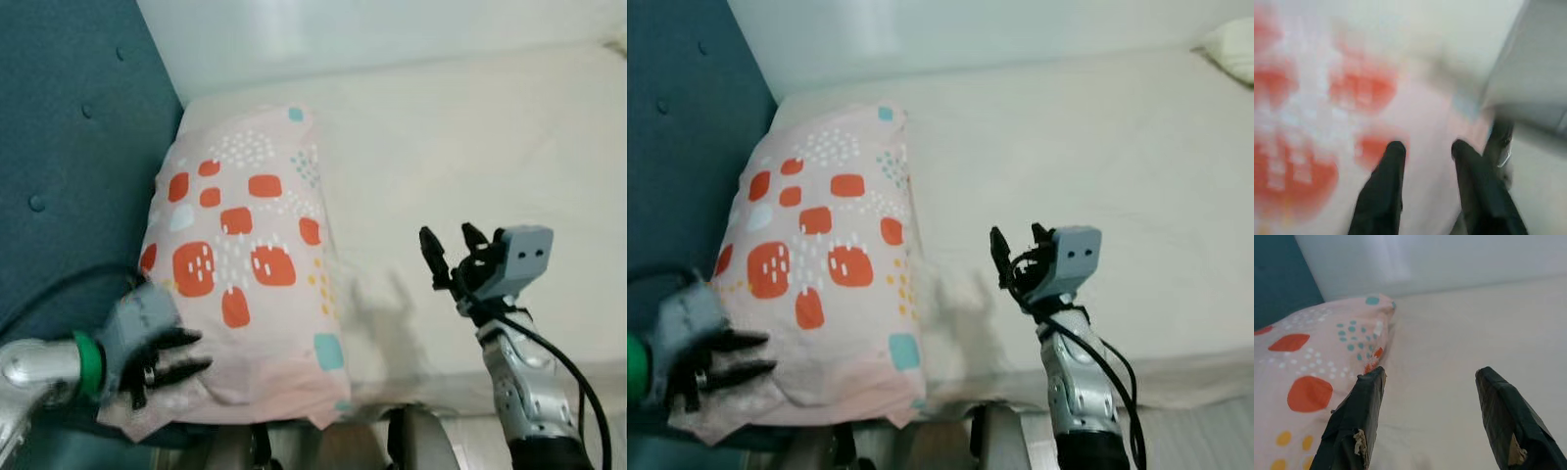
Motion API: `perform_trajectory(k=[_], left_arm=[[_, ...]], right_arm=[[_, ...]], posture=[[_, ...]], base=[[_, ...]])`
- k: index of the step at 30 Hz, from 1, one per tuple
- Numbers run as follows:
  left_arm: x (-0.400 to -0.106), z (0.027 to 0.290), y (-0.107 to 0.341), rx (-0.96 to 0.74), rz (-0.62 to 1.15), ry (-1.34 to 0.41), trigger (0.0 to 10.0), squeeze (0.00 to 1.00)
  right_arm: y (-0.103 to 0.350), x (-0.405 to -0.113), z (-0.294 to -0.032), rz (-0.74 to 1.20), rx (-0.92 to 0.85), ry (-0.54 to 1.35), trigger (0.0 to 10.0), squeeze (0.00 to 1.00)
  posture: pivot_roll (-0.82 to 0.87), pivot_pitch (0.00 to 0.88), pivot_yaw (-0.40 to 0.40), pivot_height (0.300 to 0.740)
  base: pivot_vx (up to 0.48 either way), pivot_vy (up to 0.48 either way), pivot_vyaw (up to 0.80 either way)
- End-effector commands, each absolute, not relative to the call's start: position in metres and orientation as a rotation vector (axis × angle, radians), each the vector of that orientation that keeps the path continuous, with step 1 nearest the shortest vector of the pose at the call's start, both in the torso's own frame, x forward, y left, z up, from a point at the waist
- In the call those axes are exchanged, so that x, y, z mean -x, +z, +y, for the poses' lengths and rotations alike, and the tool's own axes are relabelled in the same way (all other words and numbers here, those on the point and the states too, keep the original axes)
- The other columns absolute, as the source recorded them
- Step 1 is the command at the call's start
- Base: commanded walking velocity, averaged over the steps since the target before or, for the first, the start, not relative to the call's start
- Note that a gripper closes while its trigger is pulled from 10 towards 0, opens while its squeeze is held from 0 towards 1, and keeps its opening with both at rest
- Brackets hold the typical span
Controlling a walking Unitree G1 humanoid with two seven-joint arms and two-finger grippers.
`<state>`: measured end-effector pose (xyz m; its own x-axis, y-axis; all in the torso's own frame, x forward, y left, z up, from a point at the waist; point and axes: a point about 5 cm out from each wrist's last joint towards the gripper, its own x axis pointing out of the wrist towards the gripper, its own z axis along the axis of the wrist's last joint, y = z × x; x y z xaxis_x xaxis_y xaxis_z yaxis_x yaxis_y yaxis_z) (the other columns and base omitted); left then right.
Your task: Clean up the room
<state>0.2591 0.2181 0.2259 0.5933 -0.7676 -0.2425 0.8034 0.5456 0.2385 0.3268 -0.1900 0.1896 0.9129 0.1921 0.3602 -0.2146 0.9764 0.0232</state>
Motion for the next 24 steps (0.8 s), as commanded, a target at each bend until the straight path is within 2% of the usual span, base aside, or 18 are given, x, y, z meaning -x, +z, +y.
perform_trajectory(k=[1,3,4,5,7,8,10,16,24], left_arm=[[-0.255,0.213,0.234,-0.264,0.076,-0.967,10.0,0.00],[-0.254,0.208,0.240,-0.246,0.036,-0.973,10.0,0.00],[-0.262,0.197,0.246,-0.239,-0.046,-0.894,10.0,0.00],[-0.262,0.197,0.246,-0.239,-0.046,-0.894,10.0,0.00],[-0.283,0.172,0.237,-0.262,-0.151,-0.629,10.0,0.00],[-0.283,0.172,0.237,-0.262,-0.151,-0.629,10.0,0.00],[-0.298,0.162,0.199,-0.246,-0.109,-0.333,10.0,0.00],[-0.302,0.171,0.156,-0.169,0.007,-0.018,10.0,0.00],[-0.309,0.189,0.165,-0.117,-0.039,0.102,10.0,0.00]], right_arm=[[0.189,-0.324,-0.182,-0.364,-0.082,0.232,10.0,0.00],[0.191,-0.324,-0.181,-0.370,-0.089,0.233,10.0,0.00],[0.195,-0.321,-0.176,-0.384,-0.102,0.235,10.0,0.00],[0.195,-0.321,-0.176,-0.384,-0.102,0.235,10.0,0.00],[0.200,-0.314,-0.162,-0.417,-0.111,0.238,10.0,0.00],[0.200,-0.314,-0.162,-0.417,-0.111,0.238,10.0,0.00],[0.197,-0.305,-0.152,-0.430,-0.114,0.224,10.0,0.00],[0.187,-0.299,-0.153,-0.409,-0.106,0.197,10.0,0.00],[0.197,-0.314,-0.147,-0.428,-0.079,0.236,10.0,0.00]], posture=[[-0.07,0.156,0.145,0.617],[-0.07,0.156,0.145,0.617],[-0.07,0.149,0.138,0.617],[-0.07,0.149,0.138,0.617],[-0.08,0.130,0.136,0.617],[-0.08,0.130,0.136,0.617],[-0.11,0.105,0.130,0.617],[-0.12,0.074,0.089,0.617],[-0.11,0.039,0.077,0.617]], base=[[0.000,0.000,0.00],[0.000,0.000,0.00],[0.000,0.000,0.00],[0.000,0.000,0.00],[0.000,0.000,0.00],[0.000,0.000,0.00],[0.000,0.000,0.00],[0.000,0.000,0.00],[0.000,0.000,0.00]])
